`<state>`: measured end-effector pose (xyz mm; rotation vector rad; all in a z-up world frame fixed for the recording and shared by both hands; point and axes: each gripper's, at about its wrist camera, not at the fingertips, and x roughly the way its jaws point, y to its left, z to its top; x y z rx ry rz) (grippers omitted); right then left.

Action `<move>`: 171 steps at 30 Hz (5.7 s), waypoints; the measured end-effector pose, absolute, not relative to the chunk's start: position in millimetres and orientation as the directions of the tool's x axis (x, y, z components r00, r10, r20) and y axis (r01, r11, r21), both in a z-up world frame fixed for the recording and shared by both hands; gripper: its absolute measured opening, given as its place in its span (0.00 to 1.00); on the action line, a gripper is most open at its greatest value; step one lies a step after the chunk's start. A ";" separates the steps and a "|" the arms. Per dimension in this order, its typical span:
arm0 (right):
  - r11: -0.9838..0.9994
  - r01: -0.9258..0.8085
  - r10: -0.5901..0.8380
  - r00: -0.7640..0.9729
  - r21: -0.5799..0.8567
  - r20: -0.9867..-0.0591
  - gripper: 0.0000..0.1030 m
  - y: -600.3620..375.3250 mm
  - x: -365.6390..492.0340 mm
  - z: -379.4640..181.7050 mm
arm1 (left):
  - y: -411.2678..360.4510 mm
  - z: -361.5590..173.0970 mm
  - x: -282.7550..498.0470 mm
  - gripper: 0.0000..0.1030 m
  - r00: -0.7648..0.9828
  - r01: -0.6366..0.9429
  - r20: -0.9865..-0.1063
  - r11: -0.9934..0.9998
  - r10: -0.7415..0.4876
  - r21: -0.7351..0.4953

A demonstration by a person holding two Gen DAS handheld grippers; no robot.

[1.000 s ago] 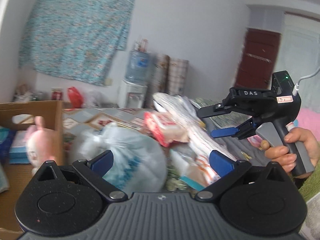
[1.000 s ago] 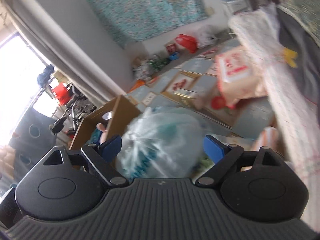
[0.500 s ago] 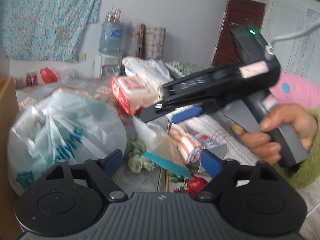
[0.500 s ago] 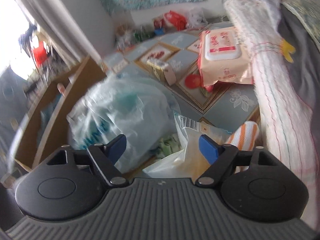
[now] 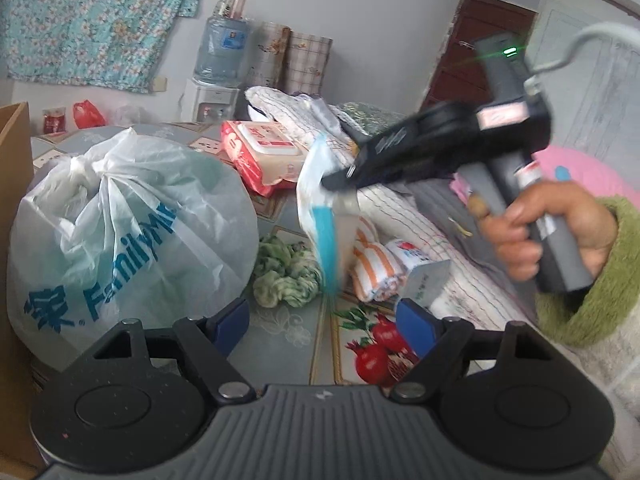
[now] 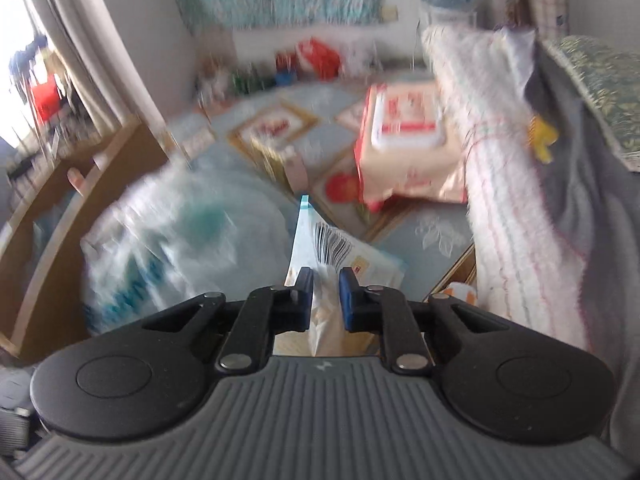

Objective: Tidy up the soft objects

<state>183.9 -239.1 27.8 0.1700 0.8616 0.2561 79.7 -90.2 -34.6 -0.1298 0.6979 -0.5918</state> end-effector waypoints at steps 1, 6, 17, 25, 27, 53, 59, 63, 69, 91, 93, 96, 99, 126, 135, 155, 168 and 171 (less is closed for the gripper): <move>0.948 -0.157 0.311 0.642 0.277 -0.701 0.12 -242.4 175.9 36.4 | -87.7 -32.5 76.5 0.80 0.598 0.477 -0.567 0.820 -0.566 -0.316; 0.859 -0.220 0.475 0.683 0.463 -0.555 0.12 -248.9 133.6 58.9 | -64.2 -21.7 50.5 0.84 0.581 0.507 -0.544 0.792 -0.605 -0.339; 0.661 -0.165 0.707 0.464 0.732 -0.534 0.12 -215.8 125.8 -43.6 | -32.3 -19.9 24.5 0.86 0.625 0.433 -0.573 0.846 -0.530 -0.311; 0.727 -0.082 0.618 0.512 0.682 -0.597 0.14 -241.0 105.7 -51.5 | -41.8 -25.6 34.6 0.85 0.631 0.430 -0.577 0.853 -0.519 -0.297; 0.707 -0.073 0.628 0.522 0.704 -0.577 0.15 -245.2 101.4 -52.4 | -48.4 -29.9 40.8 0.85 0.639 0.409 -0.597 0.872 -0.485 -0.270; 0.584 -0.109 0.711 0.547 0.804 -0.442 0.16 -224.9 100.5 -76.0 | -59.0 -66.9 63.8 0.56 0.493 0.329 -0.722 0.872 -0.487 -0.363; 0.521 -0.167 0.771 0.513 0.837 -0.377 0.16 -213.3 98.8 -67.4 | -46.9 -48.3 48.2 0.64 0.567 0.337 -0.688 0.890 -0.452 -0.306; 0.585 -0.183 0.756 0.475 0.790 -0.450 0.12 -194.3 105.7 -71.7 | -44.1 -43.2 43.2 0.64 0.588 0.345 -0.675 0.893 -0.446 -0.289; 0.589 -0.119 0.757 0.427 0.799 -0.495 0.00 -186.7 116.7 -108.3 | -43.1 -44.3 42.8 0.64 0.597 0.351 -0.668 0.893 -0.444 -0.281; 0.617 0.037 0.646 0.547 0.786 -0.532 0.41 -243.0 74.2 -98.9 | -64.6 -65.6 83.8 0.64 0.570 0.351 -0.726 0.913 -0.384 -0.208; 0.609 0.024 0.657 0.544 0.793 -0.521 0.41 -241.0 74.8 -101.3 | -63.6 -70.2 84.4 0.63 0.536 0.344 -0.744 0.908 -0.399 -0.240; 0.624 0.003 0.657 0.540 0.782 -0.526 0.41 -235.1 77.2 -101.6 | -60.8 -71.8 83.0 0.60 0.496 0.348 -0.747 0.889 -0.443 -0.296; 0.634 -0.014 0.658 0.536 0.773 -0.529 0.41 -226.1 79.3 -99.6 | -58.3 -75.2 83.6 0.60 0.494 0.334 -0.747 0.890 -0.445 -0.309; 0.597 -0.257 0.708 0.614 0.760 -0.348 0.30 -198.9 73.0 -4.0 | -34.6 16.8 41.5 0.41 0.724 0.322 -0.548 0.907 -0.420 -0.269; 0.526 -0.451 0.828 0.466 0.721 -0.313 0.30 -107.8 144.5 63.7 | 36.3 75.8 37.7 0.41 0.857 0.146 -0.463 0.968 -0.226 -0.202; 0.693 -0.408 0.695 0.156 0.595 -0.702 0.32 126.5 296.9 13.8 | 209.7 21.9 158.1 0.40 0.628 -0.196 -0.775 0.949 -0.072 -0.247; 0.734 -0.409 0.643 0.161 0.543 -0.749 0.34 142.3 318.3 -5.8 | 225.0 3.2 170.4 0.49 0.565 -0.284 -0.822 0.917 -0.077 -0.281; 0.704 -0.408 0.684 0.173 0.580 -0.709 0.40 132.2 314.6 1.4 | 220.6 7.2 168.5 0.57 0.578 -0.286 -0.813 0.917 -0.066 -0.278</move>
